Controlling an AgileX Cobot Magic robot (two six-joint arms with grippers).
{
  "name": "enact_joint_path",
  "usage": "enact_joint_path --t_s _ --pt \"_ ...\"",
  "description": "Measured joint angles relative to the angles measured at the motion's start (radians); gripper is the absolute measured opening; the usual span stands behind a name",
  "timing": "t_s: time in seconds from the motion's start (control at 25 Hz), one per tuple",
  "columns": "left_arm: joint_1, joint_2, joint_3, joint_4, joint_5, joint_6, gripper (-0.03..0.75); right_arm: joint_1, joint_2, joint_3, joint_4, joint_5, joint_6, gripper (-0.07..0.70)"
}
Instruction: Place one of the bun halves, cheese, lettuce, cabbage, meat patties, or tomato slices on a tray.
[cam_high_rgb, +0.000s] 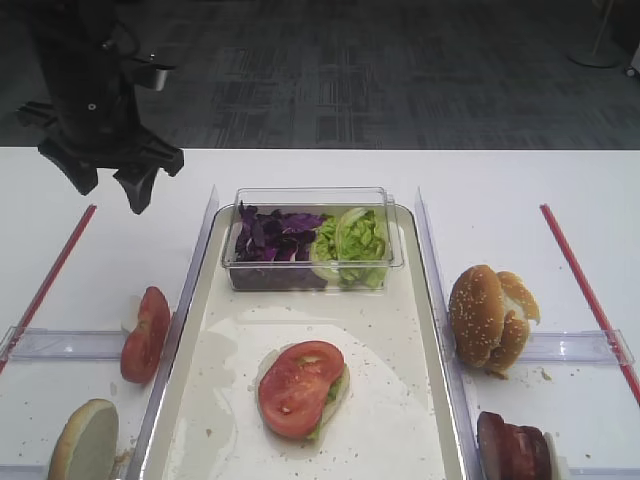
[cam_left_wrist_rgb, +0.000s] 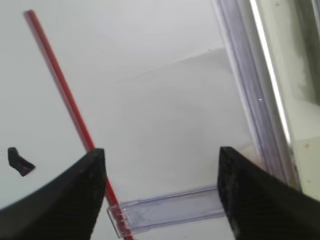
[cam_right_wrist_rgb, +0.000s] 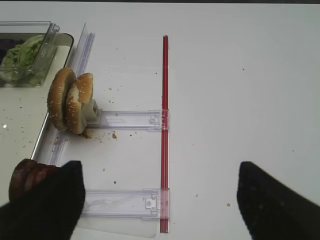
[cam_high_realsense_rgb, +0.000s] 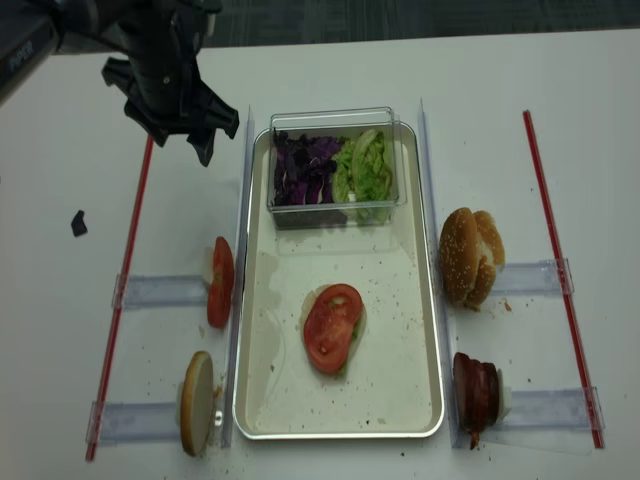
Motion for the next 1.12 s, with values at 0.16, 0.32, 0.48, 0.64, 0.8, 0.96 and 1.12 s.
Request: enact_joint_path --t_s 0.16,0.32,0.48,0.64,0.8,0.96,1.12 --pt "0.046 0.0 0.0 0.016 0.0 -0.015 0.44 0.0 0.0 0.0 0.0 0.0 0.0 0.633" --pt "0.112 0.0 0.0 -0.019 0.0 -0.016 0.44 0.0 0.0 0.0 0.0 0.0 0.0 0.633" --pt "0.197 0.0 0.0 -0.122 0.0 0.021 0.44 0.0 0.0 0.0 0.0 0.0 0.0 0.633" --pt "0.268 0.0 0.0 -0.192 0.0 0.059 0.44 0.0 0.0 0.0 0.0 0.0 0.0 0.633" --pt "0.295 0.0 0.0 -0.219 0.0 0.066 0.44 0.0 0.0 0.0 0.0 0.0 0.0 0.633" --pt "0.297 0.0 0.0 -0.268 0.002 0.09 0.44 0.0 0.0 0.0 0.0 0.0 0.0 0.633" --pt "0.297 0.0 0.0 -0.274 0.002 0.128 0.44 0.0 0.0 0.0 0.0 0.0 0.0 0.633"
